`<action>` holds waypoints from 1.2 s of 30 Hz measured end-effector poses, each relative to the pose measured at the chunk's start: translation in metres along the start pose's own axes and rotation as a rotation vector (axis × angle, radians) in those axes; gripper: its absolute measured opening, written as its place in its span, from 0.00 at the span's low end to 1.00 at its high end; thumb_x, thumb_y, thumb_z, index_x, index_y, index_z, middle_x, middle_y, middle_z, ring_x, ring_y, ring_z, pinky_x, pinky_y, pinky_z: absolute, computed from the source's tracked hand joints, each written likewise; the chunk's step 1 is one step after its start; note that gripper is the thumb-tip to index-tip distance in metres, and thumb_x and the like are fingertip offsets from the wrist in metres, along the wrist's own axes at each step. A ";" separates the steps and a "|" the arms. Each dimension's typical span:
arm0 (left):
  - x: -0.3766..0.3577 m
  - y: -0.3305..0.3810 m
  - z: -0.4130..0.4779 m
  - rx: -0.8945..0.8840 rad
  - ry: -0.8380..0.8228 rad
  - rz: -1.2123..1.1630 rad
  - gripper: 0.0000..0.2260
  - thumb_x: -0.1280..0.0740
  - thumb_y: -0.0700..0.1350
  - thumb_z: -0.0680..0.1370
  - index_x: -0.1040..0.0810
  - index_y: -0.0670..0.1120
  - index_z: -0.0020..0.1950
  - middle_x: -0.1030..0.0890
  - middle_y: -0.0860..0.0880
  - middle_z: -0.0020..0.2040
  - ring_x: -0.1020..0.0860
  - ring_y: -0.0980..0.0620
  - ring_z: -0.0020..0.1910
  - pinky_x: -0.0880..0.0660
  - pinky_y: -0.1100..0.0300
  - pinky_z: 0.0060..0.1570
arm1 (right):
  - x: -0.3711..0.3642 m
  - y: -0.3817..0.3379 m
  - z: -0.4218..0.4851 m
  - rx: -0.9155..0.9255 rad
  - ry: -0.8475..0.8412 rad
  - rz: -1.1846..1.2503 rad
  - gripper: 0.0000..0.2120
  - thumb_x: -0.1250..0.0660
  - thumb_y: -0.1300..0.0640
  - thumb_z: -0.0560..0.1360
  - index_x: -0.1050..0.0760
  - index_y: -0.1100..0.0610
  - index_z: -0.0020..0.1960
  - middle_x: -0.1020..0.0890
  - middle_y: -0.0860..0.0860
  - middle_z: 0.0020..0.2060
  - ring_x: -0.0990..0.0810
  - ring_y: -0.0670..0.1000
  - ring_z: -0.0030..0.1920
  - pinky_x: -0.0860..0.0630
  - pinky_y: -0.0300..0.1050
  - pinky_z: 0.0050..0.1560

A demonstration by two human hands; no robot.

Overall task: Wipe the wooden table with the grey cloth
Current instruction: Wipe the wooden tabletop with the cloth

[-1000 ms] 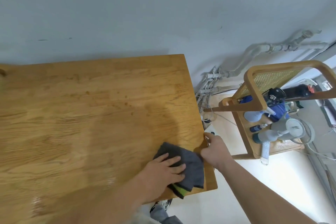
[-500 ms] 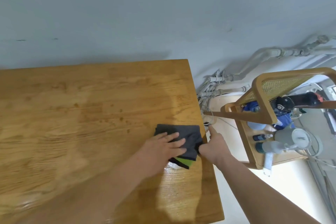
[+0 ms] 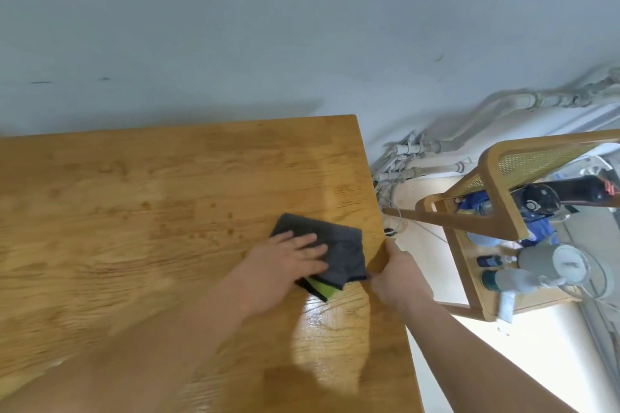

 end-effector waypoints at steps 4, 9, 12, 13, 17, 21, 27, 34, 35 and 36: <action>0.023 -0.037 -0.015 0.446 0.284 -0.253 0.30 0.36 0.37 0.80 0.37 0.58 0.79 0.43 0.58 0.82 0.50 0.54 0.82 0.53 0.52 0.81 | -0.001 0.009 -0.008 -0.028 0.002 -0.068 0.41 0.28 0.42 0.75 0.52 0.34 0.78 0.31 0.51 0.66 0.24 0.57 0.64 0.19 0.60 0.55; -0.015 0.054 -0.030 0.196 0.059 -0.090 0.31 0.40 0.41 0.84 0.50 0.56 0.82 0.56 0.57 0.83 0.60 0.49 0.82 0.60 0.47 0.80 | 0.008 0.004 -0.016 0.044 0.167 -0.197 0.44 0.29 0.43 0.76 0.54 0.43 0.81 0.34 0.54 0.70 0.31 0.58 0.69 0.23 0.55 0.51; -0.036 0.047 -0.046 -0.057 -0.105 0.004 0.30 0.42 0.38 0.84 0.47 0.58 0.82 0.54 0.58 0.83 0.60 0.54 0.81 0.59 0.46 0.80 | 0.013 -0.010 -0.026 0.149 0.256 -0.287 0.39 0.30 0.47 0.77 0.49 0.47 0.79 0.33 0.54 0.67 0.30 0.58 0.67 0.25 0.52 0.49; -0.033 0.031 -0.049 -0.011 -0.067 -0.008 0.29 0.42 0.37 0.84 0.45 0.59 0.81 0.52 0.59 0.83 0.59 0.56 0.81 0.55 0.47 0.81 | 0.013 -0.015 -0.030 0.188 0.264 -0.299 0.38 0.30 0.46 0.77 0.48 0.47 0.79 0.33 0.54 0.67 0.31 0.57 0.67 0.24 0.52 0.51; -0.014 -0.008 -0.072 0.519 0.303 -0.273 0.31 0.37 0.36 0.81 0.39 0.58 0.80 0.45 0.58 0.82 0.51 0.54 0.82 0.51 0.50 0.81 | -0.004 -0.032 -0.049 0.330 0.219 -0.285 0.26 0.32 0.45 0.78 0.35 0.48 0.73 0.33 0.51 0.65 0.31 0.56 0.67 0.21 0.53 0.53; -0.030 0.041 -0.084 0.457 0.216 -0.195 0.31 0.40 0.38 0.83 0.47 0.56 0.82 0.52 0.56 0.83 0.56 0.50 0.82 0.55 0.49 0.81 | -0.022 -0.047 -0.064 0.415 0.170 -0.306 0.24 0.31 0.48 0.77 0.30 0.49 0.71 0.31 0.50 0.65 0.33 0.53 0.68 0.22 0.49 0.54; -0.048 -0.020 -0.110 0.054 -0.083 -0.089 0.29 0.41 0.36 0.84 0.41 0.58 0.81 0.52 0.60 0.81 0.59 0.57 0.80 0.57 0.48 0.80 | -0.041 -0.081 -0.075 0.435 0.070 -0.378 0.35 0.24 0.43 0.71 0.34 0.47 0.74 0.34 0.48 0.67 0.34 0.52 0.69 0.21 0.50 0.56; -0.029 -0.045 -0.120 0.445 0.203 -0.217 0.32 0.40 0.37 0.82 0.47 0.56 0.82 0.52 0.56 0.83 0.58 0.50 0.82 0.59 0.50 0.80 | -0.061 -0.147 -0.072 0.440 0.061 -0.372 0.41 0.23 0.46 0.70 0.40 0.45 0.78 0.37 0.49 0.71 0.37 0.53 0.73 0.22 0.51 0.59; -0.034 -0.038 -0.121 0.372 0.153 -0.193 0.32 0.42 0.36 0.82 0.49 0.56 0.82 0.54 0.56 0.84 0.60 0.51 0.82 0.60 0.50 0.80 | -0.065 -0.155 -0.071 0.434 0.059 -0.405 0.43 0.23 0.48 0.69 0.41 0.45 0.78 0.37 0.49 0.70 0.37 0.54 0.72 0.22 0.51 0.58; -0.038 -0.040 -0.125 0.301 0.107 -0.172 0.33 0.42 0.35 0.82 0.50 0.56 0.82 0.55 0.56 0.84 0.62 0.53 0.81 0.60 0.49 0.80 | -0.069 -0.161 -0.071 0.424 0.049 -0.443 0.46 0.22 0.48 0.68 0.42 0.45 0.78 0.38 0.49 0.70 0.37 0.54 0.72 0.21 0.51 0.57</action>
Point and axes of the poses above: each hand's wrist, its own z-axis towards the middle knuckle, its own x-axis out of the back of the hand, y = z × x, the point moved 7 cm from there along z, towards the middle knuckle
